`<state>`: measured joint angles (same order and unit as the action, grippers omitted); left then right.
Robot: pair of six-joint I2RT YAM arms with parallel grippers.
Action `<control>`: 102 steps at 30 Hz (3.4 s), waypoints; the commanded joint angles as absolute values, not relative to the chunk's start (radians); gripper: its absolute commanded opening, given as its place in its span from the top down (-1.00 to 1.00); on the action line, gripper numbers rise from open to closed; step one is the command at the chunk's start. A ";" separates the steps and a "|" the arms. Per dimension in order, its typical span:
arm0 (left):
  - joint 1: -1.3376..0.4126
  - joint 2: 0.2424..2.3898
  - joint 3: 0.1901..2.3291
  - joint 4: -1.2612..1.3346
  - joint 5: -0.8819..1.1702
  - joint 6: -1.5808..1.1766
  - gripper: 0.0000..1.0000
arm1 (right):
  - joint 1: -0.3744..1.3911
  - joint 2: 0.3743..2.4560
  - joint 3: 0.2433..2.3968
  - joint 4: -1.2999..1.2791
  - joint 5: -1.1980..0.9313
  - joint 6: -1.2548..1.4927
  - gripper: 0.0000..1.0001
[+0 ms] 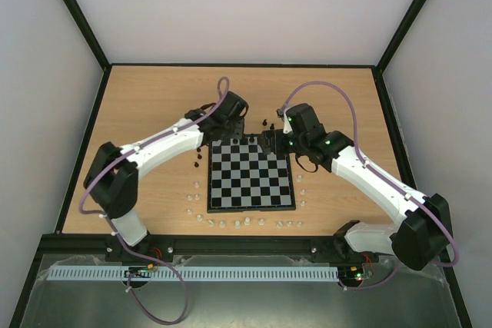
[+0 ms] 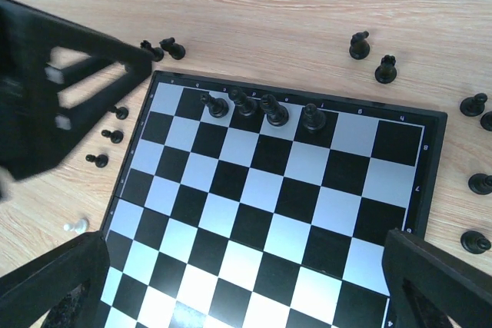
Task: Set up the chess pieces on the board
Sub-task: Pick up the chess piece at the center of the board.
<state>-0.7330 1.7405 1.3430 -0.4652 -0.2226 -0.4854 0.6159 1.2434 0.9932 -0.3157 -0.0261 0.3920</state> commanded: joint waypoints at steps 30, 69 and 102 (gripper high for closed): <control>-0.698 1.285 0.999 -0.195 -0.263 -0.490 -0.98 | 0.608 1.527 1.323 -0.434 0.216 0.395 -0.97; -0.732 1.315 0.952 -0.132 -0.160 -0.524 -0.98 | 0.519 2.182 1.753 -0.596 0.224 0.401 -0.11; -0.730 1.325 0.959 -0.138 -0.167 -0.517 -0.98 | 0.515 2.273 1.838 -0.583 0.209 0.387 0.27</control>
